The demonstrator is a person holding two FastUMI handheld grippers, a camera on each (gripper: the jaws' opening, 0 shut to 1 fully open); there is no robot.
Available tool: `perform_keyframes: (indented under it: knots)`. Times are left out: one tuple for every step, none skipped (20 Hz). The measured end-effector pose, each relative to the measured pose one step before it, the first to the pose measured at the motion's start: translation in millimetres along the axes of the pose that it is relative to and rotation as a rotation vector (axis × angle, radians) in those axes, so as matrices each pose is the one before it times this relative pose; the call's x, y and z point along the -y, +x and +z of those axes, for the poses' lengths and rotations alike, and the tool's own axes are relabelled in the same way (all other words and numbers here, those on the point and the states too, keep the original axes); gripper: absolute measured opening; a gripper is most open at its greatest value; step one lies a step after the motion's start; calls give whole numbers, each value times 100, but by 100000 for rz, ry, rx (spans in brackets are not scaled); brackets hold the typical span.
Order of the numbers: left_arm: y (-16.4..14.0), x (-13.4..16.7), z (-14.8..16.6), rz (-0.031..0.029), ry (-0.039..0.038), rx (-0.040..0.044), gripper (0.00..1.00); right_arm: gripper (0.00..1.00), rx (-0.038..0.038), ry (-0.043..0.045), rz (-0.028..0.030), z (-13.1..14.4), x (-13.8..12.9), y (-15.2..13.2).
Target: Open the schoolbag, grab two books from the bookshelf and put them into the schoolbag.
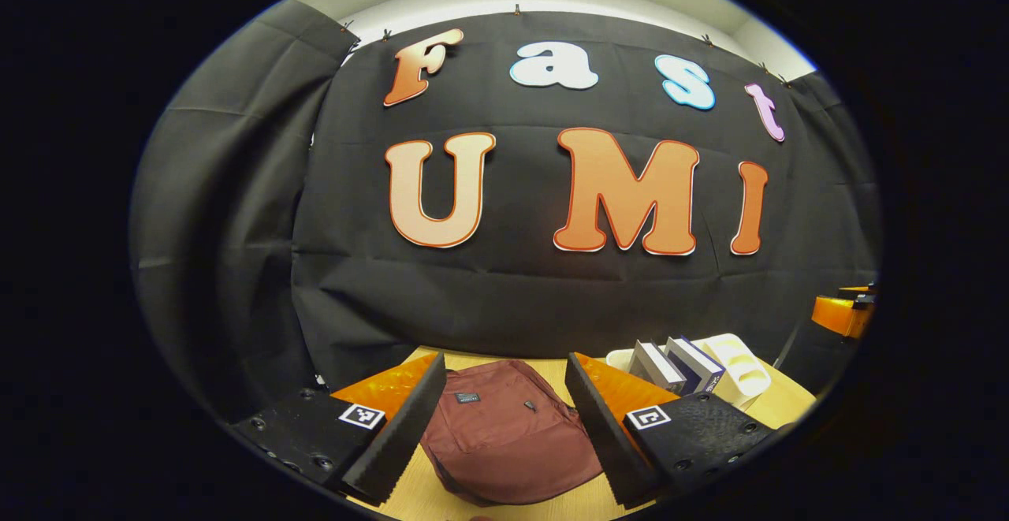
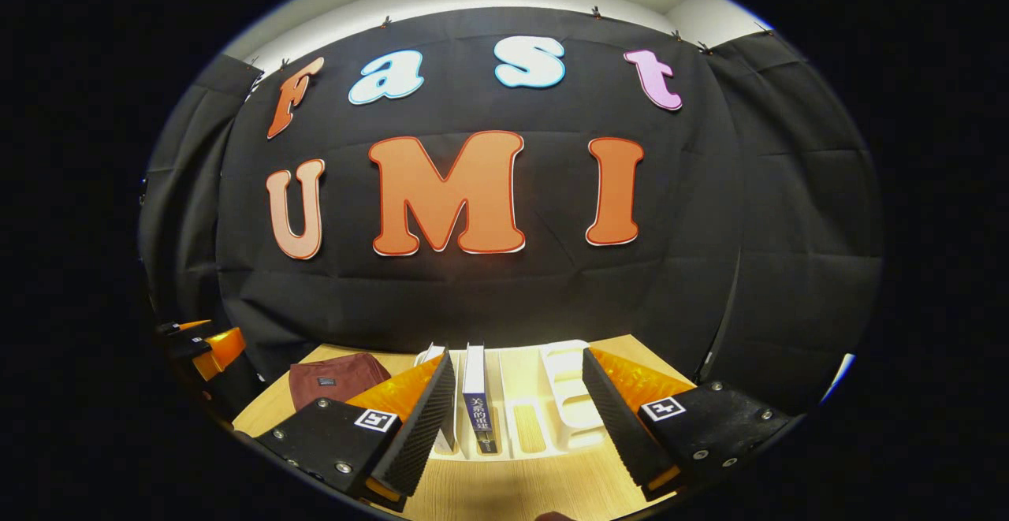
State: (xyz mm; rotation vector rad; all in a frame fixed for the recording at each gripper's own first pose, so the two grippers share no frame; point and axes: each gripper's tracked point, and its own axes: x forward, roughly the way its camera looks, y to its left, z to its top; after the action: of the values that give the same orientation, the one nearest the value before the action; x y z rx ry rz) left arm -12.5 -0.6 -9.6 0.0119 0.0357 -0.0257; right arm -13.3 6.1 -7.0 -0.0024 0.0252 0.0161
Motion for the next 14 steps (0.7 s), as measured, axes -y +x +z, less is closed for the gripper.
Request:
perform_keyframes:
  knots:
    - [-78, 6, -81, 14, 122, 41, 95, 96, -71, -183, 4, -56, -15, 31]
    - [63, 44, 104, -85, 404, 0, 95, 96, -53, -212, 0, -81, -1, 0]
    - [97, 72, -129, 25, 538, -88, 95, 96, -56, -199, -17, -22, -12, 22]
    - [34, -3, 25, 81, 434, -150, 95, 96, -167, -131, 55, 15, -66, -62]
    - [25, -78, -220, -57, 96, -295, 95, 96, -43, 12, 53, -103, -29, -12]
    - [-73, 26, 11, -58, -73, -160, 95, 96, 38, 37, -22, 10, 11, 66]
    - [-104, 6, -251, -88, -65, -34, 95, 96, 124, -61, 23, 44, 12, 34]
    - [13, 33, 11, 39, 102, -36, 95, 96, -3, -78, 9, 33, -58, -1]
    - [26, -137, -36, 169, 169, -109, 95, 96, -151, -10, 102, -125, -32, -50]
    - [-16, -83, -46, 257, 176, -81, 95, 96, 21, 34, 71, 0, 21, 54]
    - [126, -87, 101, 210, 38, 22, 95, 96, -58, -94, -27, -12, -114, 94]
    - [-24, -77, -44, 211, -88, -35, 95, 96, -41, -236, -31, -30, 18, -105]
    - [41, -114, -60, 42, -80, -94, 95, 96, -122, -227, 6, -116, 7, 66]
    - [-37, 24, -112, 35, 48, -154, 95, 96, -215, -232, -22, -87, 19, 16]
